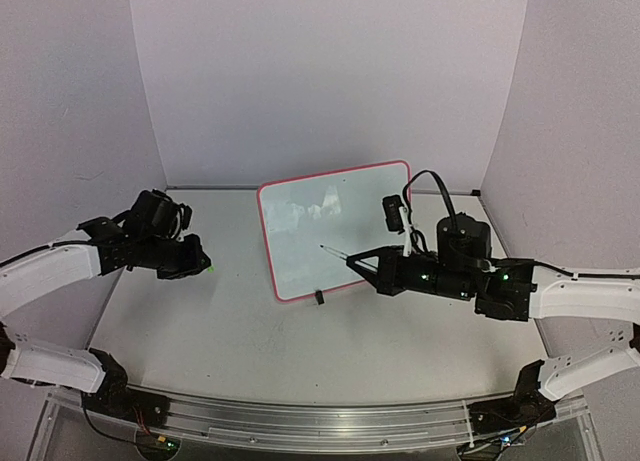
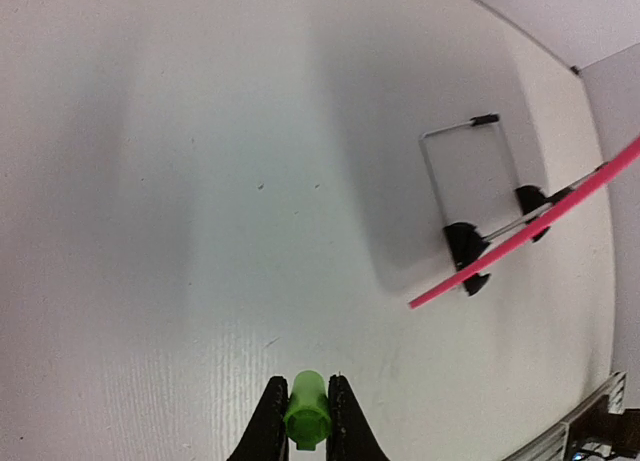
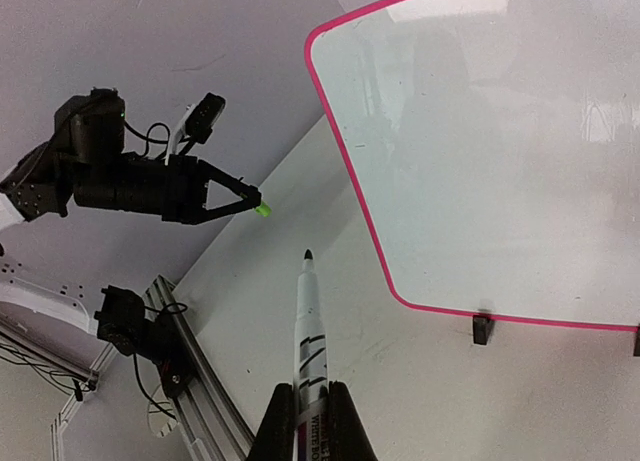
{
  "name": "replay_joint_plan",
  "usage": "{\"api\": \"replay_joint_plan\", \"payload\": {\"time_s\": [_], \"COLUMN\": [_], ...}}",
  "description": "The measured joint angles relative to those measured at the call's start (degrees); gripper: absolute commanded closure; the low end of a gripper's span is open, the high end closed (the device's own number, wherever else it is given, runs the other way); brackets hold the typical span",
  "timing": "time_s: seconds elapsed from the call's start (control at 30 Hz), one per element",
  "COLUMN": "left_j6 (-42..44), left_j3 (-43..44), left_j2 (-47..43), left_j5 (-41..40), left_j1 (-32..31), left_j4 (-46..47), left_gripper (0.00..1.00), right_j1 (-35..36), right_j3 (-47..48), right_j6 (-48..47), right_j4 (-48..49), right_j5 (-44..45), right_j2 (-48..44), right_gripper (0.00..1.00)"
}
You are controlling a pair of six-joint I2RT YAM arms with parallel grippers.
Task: Write a sentence on the whiteboard
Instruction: Put down the pen cap at the corner of the board.
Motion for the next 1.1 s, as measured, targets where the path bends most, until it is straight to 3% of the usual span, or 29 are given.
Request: {"api": "replay_joint_plan", "payload": {"time_s": [0.2, 0.57, 0.77, 1.1], "left_j6": [5.95, 12.38, 14.61, 16.05], "left_j3": [5.45, 9.9, 13.1, 14.14], "left_j2": [13.69, 26.78, 33.4, 36.54], "left_j5": [0.21, 5.94, 7.66, 8.58], "left_j1": [4.11, 9.73, 10.02, 10.02], "left_j4": [-5.69, -8.13, -9.48, -9.94], "left_gripper": [1.0, 1.0, 0.92, 0.75], "right_j1": [-2.34, -6.21, -6.21, -6.21], "right_j3": [0.0, -1.95, -1.95, -1.95], "right_j6": [-1.26, -1.19, -1.03, -0.28], "right_j4": [-1.43, 1.46, 2.73, 4.07], "right_j5": [-0.83, -7.45, -10.81, -12.94], "right_j2": [0.02, 1.64, 3.6, 5.04], "right_gripper": [1.0, 1.0, 1.0, 1.0]}}
